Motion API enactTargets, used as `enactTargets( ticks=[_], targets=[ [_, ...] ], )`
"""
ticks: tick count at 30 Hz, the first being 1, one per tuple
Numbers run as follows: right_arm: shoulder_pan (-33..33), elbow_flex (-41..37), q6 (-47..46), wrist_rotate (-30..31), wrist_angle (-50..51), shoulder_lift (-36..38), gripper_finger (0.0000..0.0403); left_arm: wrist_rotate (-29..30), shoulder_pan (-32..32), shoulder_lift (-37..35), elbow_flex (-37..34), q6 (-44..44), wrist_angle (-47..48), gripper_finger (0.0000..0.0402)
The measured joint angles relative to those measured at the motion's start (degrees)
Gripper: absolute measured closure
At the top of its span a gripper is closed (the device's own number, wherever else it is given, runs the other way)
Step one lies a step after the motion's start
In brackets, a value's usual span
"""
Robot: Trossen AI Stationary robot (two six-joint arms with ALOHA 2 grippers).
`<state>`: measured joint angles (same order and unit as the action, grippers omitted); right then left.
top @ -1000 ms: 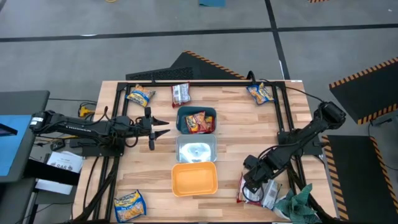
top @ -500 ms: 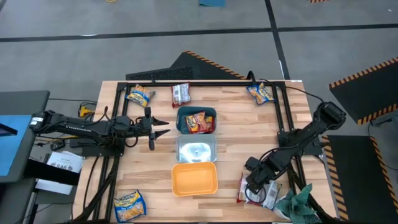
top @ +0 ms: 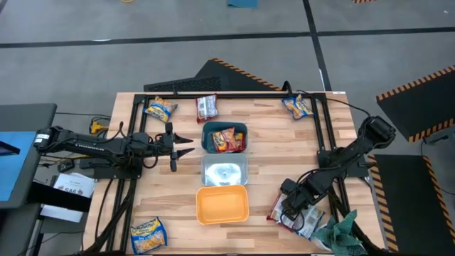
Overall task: Sort Maruchan noodles
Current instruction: Put the red noodle pack into the white bin
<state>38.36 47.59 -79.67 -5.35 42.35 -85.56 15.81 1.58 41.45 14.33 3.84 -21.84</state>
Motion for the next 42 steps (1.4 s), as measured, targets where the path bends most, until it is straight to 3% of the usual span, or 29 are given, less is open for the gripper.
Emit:
enactTargets(
  ticks=[4,6,14,23,33,42],
  targets=[
    [-1.4,0.0,3.4,2.1,0.1,0.0,0.0351,0.0,0.0,0.0,0.0,0.0,0.1,0.0265],
    [-2.5,0.0,6.0,3.6,0.0,0.0,0.0387,0.0,0.0,0.0,0.0,0.0,0.1,0.0265],
    [-8.7,0.0,15.0,6.0,-0.8,1.4,0.0396,0.0,0.0,0.0,0.0,0.7,0.2,0.0265],
    [-11.1,0.0,18.7,10.2,-0.3,10.6,0.0396,0.0,0.0,0.0,0.0,1.3,0.8,0.0265],
    [-11.5,-0.1,22.4,22.7,-3.0,20.4,0.0396,0.0,0.0,0.0,0.0,1.5,1.0,0.0265],
    [-12.8,6.2,36.3,30.1,-8.4,21.8,0.0396,3.8,0.0,0.0,0.0,2.4,1.0,0.0265]
  ],
)
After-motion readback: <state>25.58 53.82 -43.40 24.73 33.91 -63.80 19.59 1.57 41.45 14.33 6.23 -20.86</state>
